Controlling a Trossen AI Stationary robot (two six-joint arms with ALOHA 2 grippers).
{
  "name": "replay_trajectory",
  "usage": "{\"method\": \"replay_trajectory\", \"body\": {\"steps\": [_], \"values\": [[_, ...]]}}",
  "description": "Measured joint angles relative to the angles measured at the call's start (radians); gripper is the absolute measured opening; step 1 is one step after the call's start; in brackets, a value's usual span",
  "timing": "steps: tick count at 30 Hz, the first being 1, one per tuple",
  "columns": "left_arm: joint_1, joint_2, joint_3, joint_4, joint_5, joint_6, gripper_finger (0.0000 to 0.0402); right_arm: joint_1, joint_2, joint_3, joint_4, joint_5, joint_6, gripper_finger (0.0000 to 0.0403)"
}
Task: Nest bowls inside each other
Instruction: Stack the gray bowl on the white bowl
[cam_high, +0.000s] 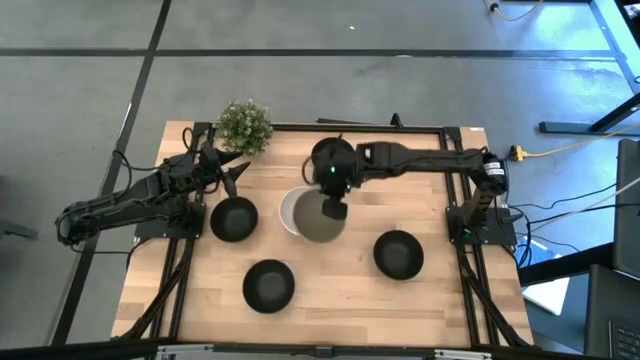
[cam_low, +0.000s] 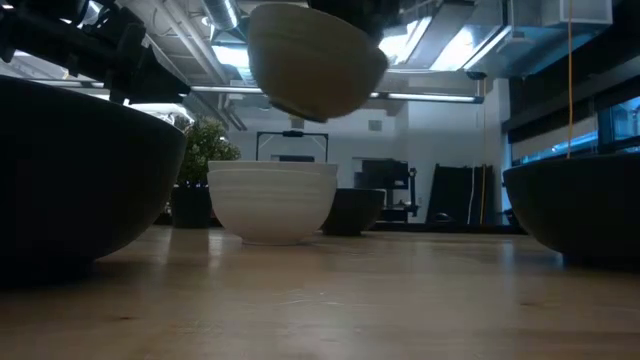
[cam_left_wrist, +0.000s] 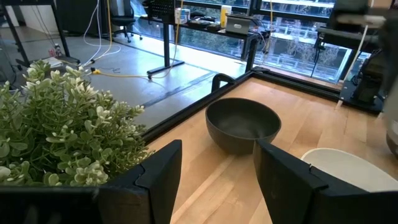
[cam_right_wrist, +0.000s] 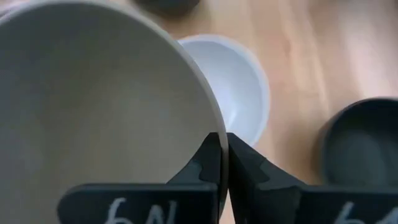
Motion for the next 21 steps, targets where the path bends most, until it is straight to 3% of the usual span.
{"method": "replay_trajectory", "body": {"steps": [11, 21], "values": [[0.000, 0.000, 0.000, -0.005, -0.005, 0.001, 0.0194, -0.083, 0.082, 0.011, 0.037, -0.055, -0.071, 0.0010], [0.000, 0.000, 0.000, -0.009, -0.004, 0.001, 0.0194, -0.091, 0.169, 0.011, 0.081, -0.093, -0.099, 0.0010]]}}
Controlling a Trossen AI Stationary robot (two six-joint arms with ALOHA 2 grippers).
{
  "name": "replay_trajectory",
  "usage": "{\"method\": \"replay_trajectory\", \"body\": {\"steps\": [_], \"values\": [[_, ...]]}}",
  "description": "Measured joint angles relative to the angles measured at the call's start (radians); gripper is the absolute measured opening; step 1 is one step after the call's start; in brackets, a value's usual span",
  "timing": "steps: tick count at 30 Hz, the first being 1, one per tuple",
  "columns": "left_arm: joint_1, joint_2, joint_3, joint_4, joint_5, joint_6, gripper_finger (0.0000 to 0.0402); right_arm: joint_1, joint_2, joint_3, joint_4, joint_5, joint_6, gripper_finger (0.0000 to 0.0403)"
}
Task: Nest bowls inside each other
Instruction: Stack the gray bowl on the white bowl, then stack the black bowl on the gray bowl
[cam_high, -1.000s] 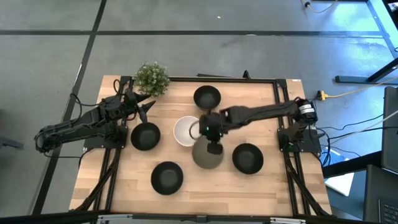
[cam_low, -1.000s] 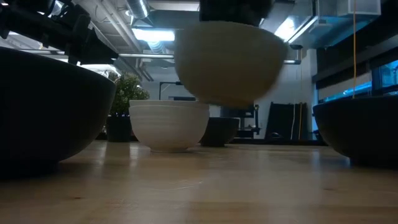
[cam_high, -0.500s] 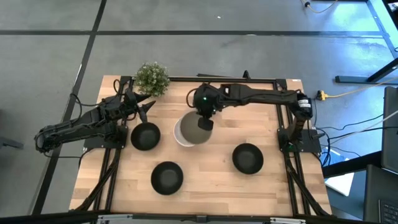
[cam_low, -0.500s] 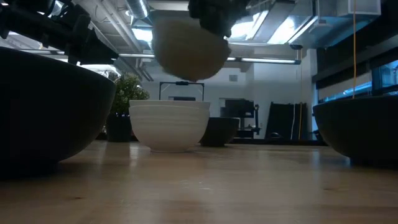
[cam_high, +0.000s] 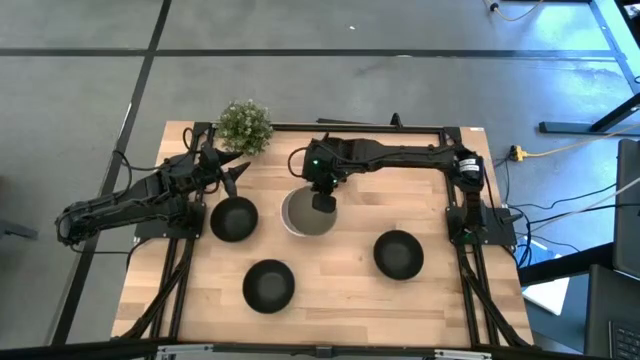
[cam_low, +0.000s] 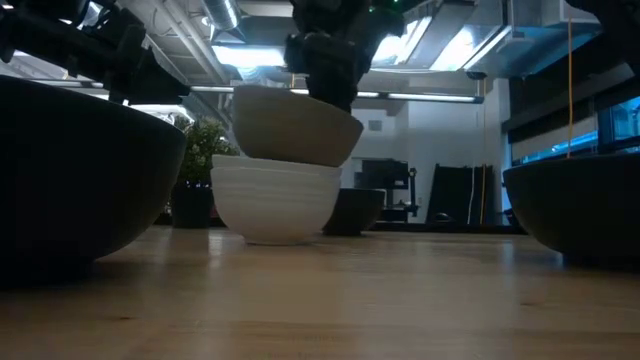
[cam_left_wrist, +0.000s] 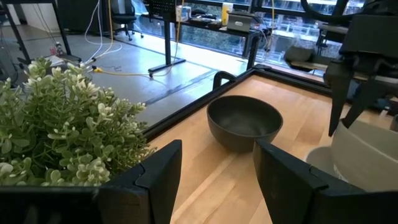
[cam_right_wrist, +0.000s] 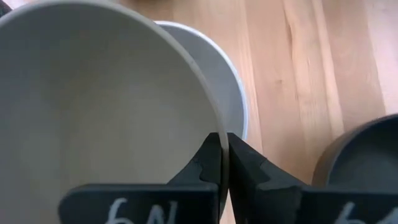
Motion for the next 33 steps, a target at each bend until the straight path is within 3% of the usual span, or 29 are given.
{"method": "replay_trajectory", "body": {"steps": [4, 16, 25, 29, 33], "values": [[0.000, 0.000, 0.000, 0.000, 0.000, 0.000, 0.0194, -0.001, 0.005, 0.000, 0.018, -0.019, 0.001, 0.0016], [0.000, 0.000, 0.000, 0.000, 0.000, 0.000, 0.0194, -0.001, 0.004, 0.000, 0.033, -0.049, -0.050, 0.0113], [0.000, 0.000, 0.000, 0.000, 0.001, 0.008, 0.0194, -0.015, 0.003, 0.006, 0.017, -0.049, -0.072, 0.0238], [0.000, 0.000, 0.000, 0.000, 0.001, 0.008, 0.0194, -0.021, 0.003, 0.050, -0.027, 0.055, -0.078, 0.0296], [0.000, 0.000, 0.000, 0.000, 0.001, 0.008, 0.0194, -0.023, -0.005, 0.154, -0.102, 0.190, -0.129, 0.0320]]}}
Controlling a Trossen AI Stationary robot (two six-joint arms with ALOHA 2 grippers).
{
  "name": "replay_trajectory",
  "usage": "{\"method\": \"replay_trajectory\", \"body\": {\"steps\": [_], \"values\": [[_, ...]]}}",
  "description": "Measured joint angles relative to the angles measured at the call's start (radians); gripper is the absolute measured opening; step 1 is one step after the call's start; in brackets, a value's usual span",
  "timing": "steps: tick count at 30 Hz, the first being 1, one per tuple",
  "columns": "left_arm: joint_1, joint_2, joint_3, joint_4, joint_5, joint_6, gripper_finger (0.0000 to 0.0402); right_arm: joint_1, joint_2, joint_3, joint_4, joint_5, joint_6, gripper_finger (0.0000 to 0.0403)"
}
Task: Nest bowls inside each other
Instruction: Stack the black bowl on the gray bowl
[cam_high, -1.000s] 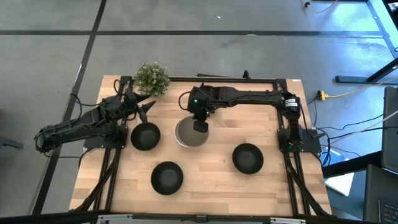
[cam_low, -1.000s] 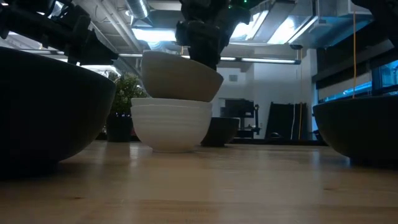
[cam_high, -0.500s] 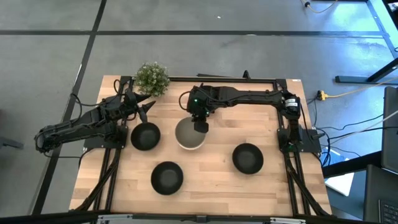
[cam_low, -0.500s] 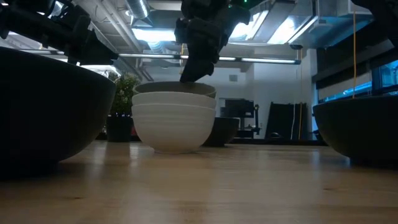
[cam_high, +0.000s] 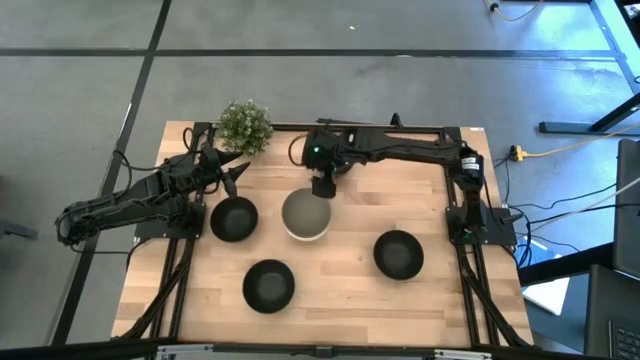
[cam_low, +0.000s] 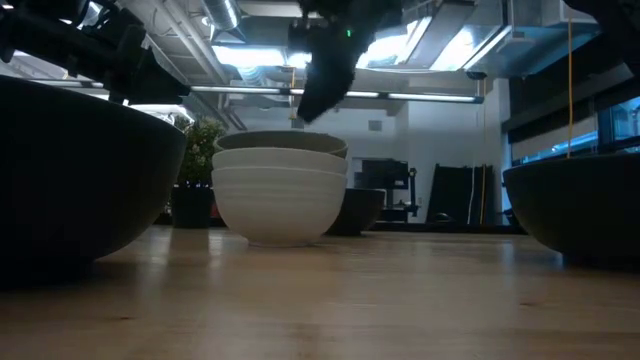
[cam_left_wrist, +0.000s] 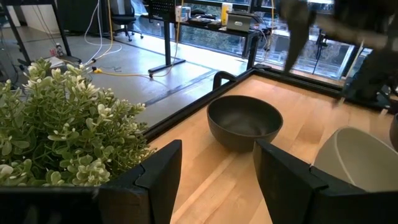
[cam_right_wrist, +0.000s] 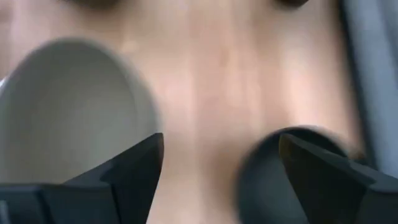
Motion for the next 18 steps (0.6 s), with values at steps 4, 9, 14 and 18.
{"method": "replay_trajectory", "body": {"steps": [4, 9, 14, 18], "values": [[0.000, 0.000, 0.000, 0.000, 0.000, 0.000, 0.0194, 0.000, -0.003, 0.129, -0.141, -0.015, 0.001, 0.0324], [0.000, 0.000, 0.000, -0.001, 0.000, 0.000, 0.0194, 0.004, -0.040, 0.196, -0.330, -0.028, -0.001, 0.0324], [0.000, 0.000, 0.000, -0.009, -0.003, 0.000, 0.0194, 0.005, -0.174, 0.107, -0.333, -0.027, 0.031, 0.0324], [0.000, 0.000, 0.000, -0.009, -0.003, 0.007, 0.0194, 0.007, -0.312, -0.047, -0.267, -0.027, 0.076, 0.0324]]}}
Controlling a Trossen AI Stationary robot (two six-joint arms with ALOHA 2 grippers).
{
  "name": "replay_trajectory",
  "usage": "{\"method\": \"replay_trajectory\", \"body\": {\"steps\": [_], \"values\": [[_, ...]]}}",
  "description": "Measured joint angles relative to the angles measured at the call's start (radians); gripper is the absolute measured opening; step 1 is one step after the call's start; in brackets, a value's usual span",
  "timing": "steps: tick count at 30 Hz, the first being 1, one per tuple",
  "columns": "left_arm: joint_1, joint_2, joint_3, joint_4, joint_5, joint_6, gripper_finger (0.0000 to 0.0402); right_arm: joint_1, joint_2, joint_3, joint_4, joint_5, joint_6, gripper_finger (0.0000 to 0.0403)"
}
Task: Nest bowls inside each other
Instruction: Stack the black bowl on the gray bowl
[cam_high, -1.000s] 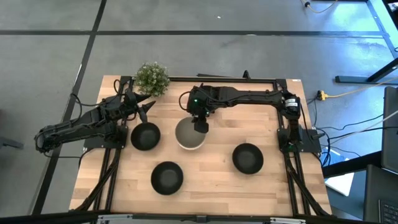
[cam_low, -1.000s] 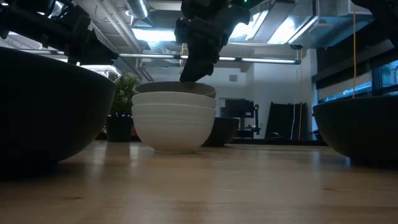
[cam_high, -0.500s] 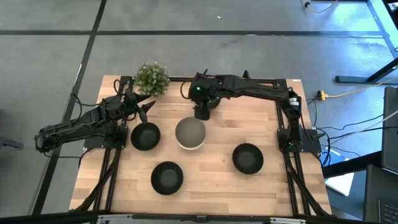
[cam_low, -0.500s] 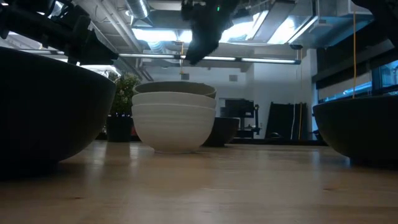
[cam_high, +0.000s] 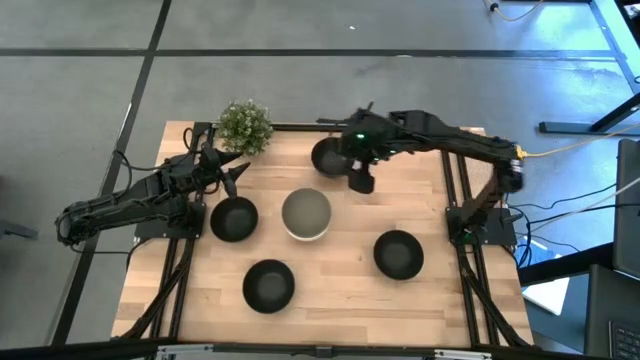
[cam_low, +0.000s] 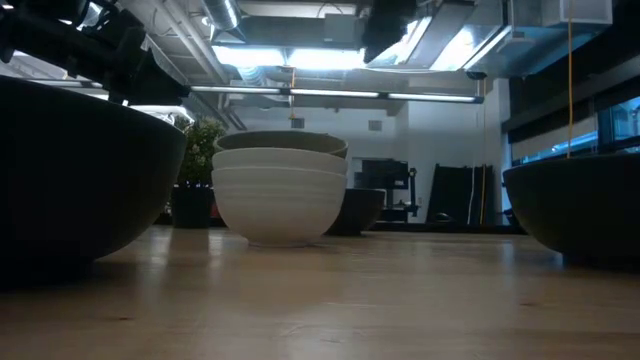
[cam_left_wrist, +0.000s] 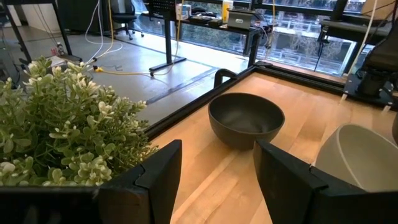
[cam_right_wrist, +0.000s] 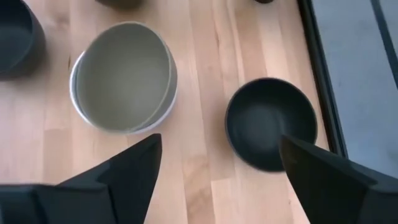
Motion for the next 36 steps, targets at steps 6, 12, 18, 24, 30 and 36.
{"method": "replay_trajectory", "body": {"steps": [6, 12, 18, 24, 30, 36], "values": [[0.000, 0.000, 0.000, 0.000, -0.001, 0.019, 0.0194, 0.022, -0.251, -0.334, 0.176, 0.000, 0.086, 0.0324], [0.000, 0.000, 0.000, 0.001, -0.001, 0.019, 0.0194, 0.056, -0.481, -0.632, 0.271, 0.001, 0.199, 0.0324], [0.000, 0.000, 0.000, 0.001, -0.001, 0.018, 0.0194, 0.132, -0.661, -0.877, 0.322, -0.002, 0.339, 0.0324], [0.000, 0.000, 0.000, 0.001, -0.001, 0.018, 0.0194, 0.208, -0.745, -1.068, 0.351, -0.028, 0.453, 0.0324], [0.000, 0.000, 0.000, 0.001, -0.001, 0.011, 0.0194, 0.244, -0.746, -1.191, 0.453, -0.031, 0.545, 0.0324], [0.000, 0.000, 0.000, 0.001, -0.001, 0.009, 0.0194, 0.272, -0.742, -1.254, 0.520, -0.141, 0.559, 0.0324]]}}
